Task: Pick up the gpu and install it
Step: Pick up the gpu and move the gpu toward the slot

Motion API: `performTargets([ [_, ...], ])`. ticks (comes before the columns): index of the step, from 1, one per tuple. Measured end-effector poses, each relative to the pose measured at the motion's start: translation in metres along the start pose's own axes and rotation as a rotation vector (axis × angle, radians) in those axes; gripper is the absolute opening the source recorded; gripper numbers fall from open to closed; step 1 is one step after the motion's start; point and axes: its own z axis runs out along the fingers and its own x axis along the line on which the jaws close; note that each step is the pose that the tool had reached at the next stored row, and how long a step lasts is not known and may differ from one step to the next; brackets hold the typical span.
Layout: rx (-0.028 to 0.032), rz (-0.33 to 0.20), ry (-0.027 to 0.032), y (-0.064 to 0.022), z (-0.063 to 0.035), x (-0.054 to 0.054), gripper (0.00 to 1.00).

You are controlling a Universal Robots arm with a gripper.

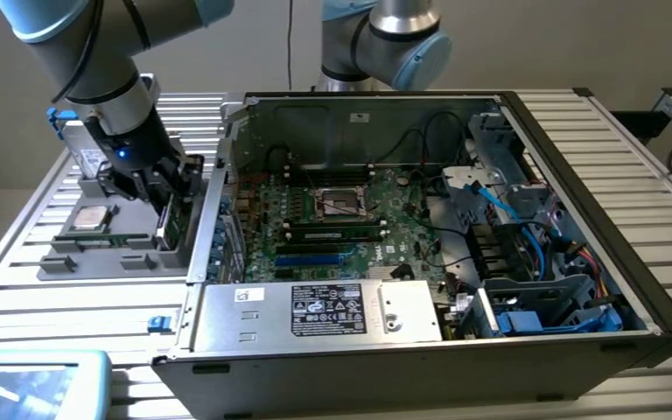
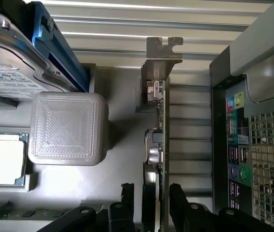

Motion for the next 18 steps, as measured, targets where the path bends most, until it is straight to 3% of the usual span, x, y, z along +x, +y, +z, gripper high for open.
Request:
performTargets([
  [4,0.0001,0.000,0.0001,0.0004,0.0015,0.000,0.44],
  [7,0.0002,0.000,0.0002,0.0007,0.0020,0.000,0.29],
  [14,-0.0003,0.000,-0.0004,0.0009,0.0018,0.000,0.28],
  [18,0.0000,0.000,0.0002,0.0029,-0.0158,0.001,0.28],
])
